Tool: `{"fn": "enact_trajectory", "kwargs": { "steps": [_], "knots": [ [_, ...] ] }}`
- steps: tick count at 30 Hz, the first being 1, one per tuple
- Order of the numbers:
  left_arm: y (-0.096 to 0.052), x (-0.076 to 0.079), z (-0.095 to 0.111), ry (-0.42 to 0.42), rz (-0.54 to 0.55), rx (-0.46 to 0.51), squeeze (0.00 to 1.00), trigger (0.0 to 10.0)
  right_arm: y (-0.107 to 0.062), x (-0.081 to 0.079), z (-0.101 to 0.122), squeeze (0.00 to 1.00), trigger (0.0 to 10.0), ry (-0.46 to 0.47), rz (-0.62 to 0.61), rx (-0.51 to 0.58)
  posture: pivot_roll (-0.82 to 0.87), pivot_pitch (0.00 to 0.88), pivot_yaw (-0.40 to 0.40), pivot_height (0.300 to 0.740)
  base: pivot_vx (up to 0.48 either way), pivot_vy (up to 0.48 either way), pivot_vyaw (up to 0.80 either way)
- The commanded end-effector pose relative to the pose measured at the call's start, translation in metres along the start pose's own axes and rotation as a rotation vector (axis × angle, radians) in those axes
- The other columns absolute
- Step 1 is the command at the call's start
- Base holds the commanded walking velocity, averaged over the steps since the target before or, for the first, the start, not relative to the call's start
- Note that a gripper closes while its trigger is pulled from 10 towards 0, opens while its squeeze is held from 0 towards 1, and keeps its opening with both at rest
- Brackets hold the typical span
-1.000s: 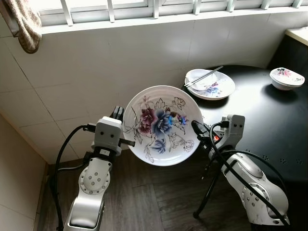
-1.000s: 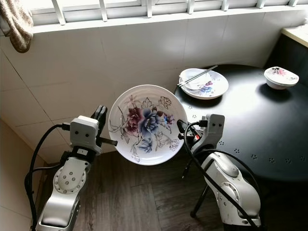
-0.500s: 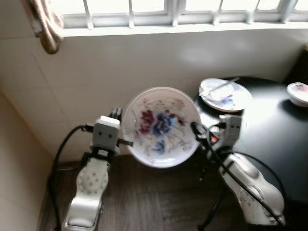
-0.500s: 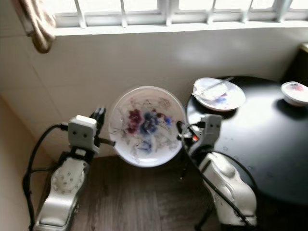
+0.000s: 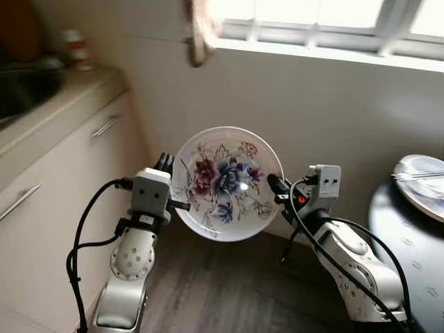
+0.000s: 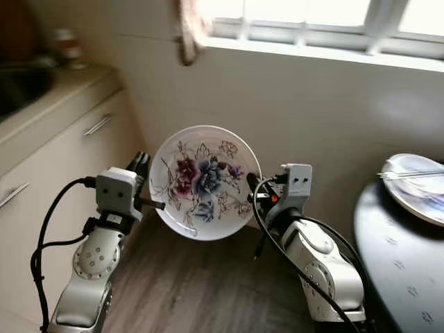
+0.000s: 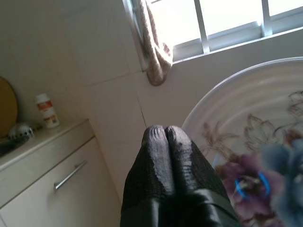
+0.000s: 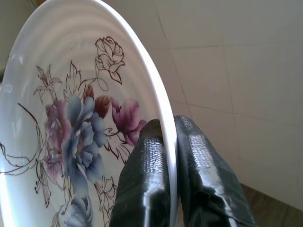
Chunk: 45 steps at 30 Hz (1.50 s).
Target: Kitchen organization
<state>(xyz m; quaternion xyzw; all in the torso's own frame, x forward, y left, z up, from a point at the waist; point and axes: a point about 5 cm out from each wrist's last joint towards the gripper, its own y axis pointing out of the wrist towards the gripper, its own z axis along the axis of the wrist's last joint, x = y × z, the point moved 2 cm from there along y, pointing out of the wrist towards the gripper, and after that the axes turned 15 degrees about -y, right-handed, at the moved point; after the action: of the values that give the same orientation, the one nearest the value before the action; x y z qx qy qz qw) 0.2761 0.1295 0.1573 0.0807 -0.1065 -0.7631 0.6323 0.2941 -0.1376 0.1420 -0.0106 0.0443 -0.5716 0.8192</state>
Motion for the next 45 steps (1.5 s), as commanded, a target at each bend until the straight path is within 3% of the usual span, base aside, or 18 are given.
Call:
{"fn": "enact_trajectory", "kwargs": {
  "steps": [1,12,19,24,29,30,31,45],
  "knots": [
    [0.001,-0.002,0.003,0.004,-0.005,0.009,0.00,10.0,0.002,0.000,0.010,0.00,0.0,-0.025,-0.009,0.052,0.07,0.000,-0.023,0.740,0.000,0.000,0.80],
    [0.001,-0.004,0.006,0.002,-0.003,0.027,0.00,10.0,0.004,0.003,0.028,0.00,0.0,-0.124,-0.057,0.134,0.07,0.000,-0.020,0.740,0.286,0.000,0.80],
    [0.002,-0.005,0.008,0.004,-0.001,0.037,0.00,10.0,0.006,0.006,0.046,0.00,0.0,-0.050,-0.082,0.204,0.07,0.000,-0.019,0.740,0.358,0.000,0.80],
    [0.002,-0.005,0.008,0.005,0.000,0.041,0.00,10.0,0.007,0.007,0.055,0.00,0.0,-0.057,-0.089,0.237,0.07,0.000,-0.018,0.740,0.359,0.000,0.80],
    [0.002,-0.005,0.009,0.005,0.000,0.043,0.00,10.0,0.008,0.006,0.064,0.00,0.0,-0.146,-0.088,0.268,0.07,0.000,-0.017,0.740,0.356,0.000,0.80],
    [0.002,-0.005,0.009,0.005,-0.001,0.044,0.00,10.0,0.010,0.004,0.071,0.00,0.0,-0.251,-0.084,0.289,0.07,0.000,-0.017,0.740,0.341,0.000,0.80],
    [0.002,-0.005,0.009,0.005,-0.001,0.044,0.00,10.0,0.011,0.001,0.075,0.00,0.0,-0.292,-0.077,0.300,0.07,0.000,-0.017,0.740,0.334,0.000,0.80],
    [0.002,-0.004,0.009,0.003,0.002,0.045,0.00,10.0,0.017,-0.003,0.092,0.00,0.0,-0.377,-0.102,0.371,0.08,0.000,-0.023,0.740,0.330,0.000,0.80]
  ]
}}
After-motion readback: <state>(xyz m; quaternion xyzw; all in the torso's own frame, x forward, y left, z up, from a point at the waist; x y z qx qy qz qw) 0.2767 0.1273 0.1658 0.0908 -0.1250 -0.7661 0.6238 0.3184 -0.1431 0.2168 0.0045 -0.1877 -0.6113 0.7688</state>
